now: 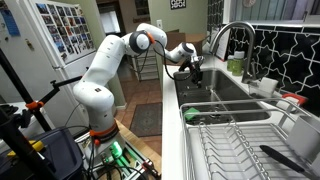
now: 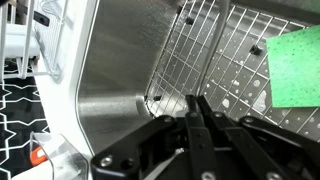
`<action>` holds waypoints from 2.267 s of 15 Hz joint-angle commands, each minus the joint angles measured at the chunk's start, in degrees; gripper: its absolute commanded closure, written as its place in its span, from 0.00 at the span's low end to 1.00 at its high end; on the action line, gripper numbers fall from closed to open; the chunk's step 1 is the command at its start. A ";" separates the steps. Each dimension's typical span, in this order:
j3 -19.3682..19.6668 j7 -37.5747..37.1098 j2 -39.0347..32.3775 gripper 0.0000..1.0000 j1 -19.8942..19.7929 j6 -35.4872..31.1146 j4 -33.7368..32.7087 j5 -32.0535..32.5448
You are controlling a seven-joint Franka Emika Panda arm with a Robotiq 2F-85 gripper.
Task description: Put the fork over the running water
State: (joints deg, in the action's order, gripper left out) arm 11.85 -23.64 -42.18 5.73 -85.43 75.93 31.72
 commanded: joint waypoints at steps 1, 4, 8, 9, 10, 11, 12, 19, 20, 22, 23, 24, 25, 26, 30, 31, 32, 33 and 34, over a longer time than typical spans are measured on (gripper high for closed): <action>0.11 -0.96 2.63 0.99 0.76 2.01 4.20 2.61; -0.05 -1.56 3.19 0.99 0.64 3.32 5.21 3.93; -0.30 -2.68 3.70 0.99 0.27 3.44 5.95 5.18; -0.37 -3.08 3.74 0.99 0.21 3.38 5.88 5.26; -0.44 -3.52 3.80 0.99 0.17 3.29 5.84 5.28; -0.50 -3.92 3.82 0.99 0.17 3.30 5.77 5.26; -0.64 -4.19 3.82 0.99 0.06 3.14 5.63 4.99; -0.64 -6.65 3.71 0.99 -0.57 2.17 4.76 4.14; -0.71 -7.11 3.66 0.99 -0.71 1.98 4.54 3.84; -0.84 -7.73 3.70 0.99 -0.91 1.45 4.32 3.51; -0.89 -8.01 3.74 0.99 -0.99 1.18 4.21 3.34; -0.94 -8.16 3.74 0.99 -1.08 0.86 4.05 3.19; -0.99 -8.17 3.77 0.99 -1.12 0.50 3.97 3.14; -1.00 -8.14 3.77 0.99 -1.13 0.14 3.87 3.18; -1.03 -7.71 3.65 0.99 -1.31 -1.87 3.48 3.25; -1.02 -7.66 3.67 0.99 -1.31 -2.27 3.47 3.25; -1.01 -7.64 3.75 0.99 -1.31 -2.73 3.56 3.28; -0.99 -7.63 3.77 0.99 -1.30 -2.84 3.56 3.28; -0.98 -7.60 3.78 0.99 -1.30 -2.69 3.53 3.11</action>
State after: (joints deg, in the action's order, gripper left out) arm 11.67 -30.70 -39.22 5.30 -87.03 78.69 35.50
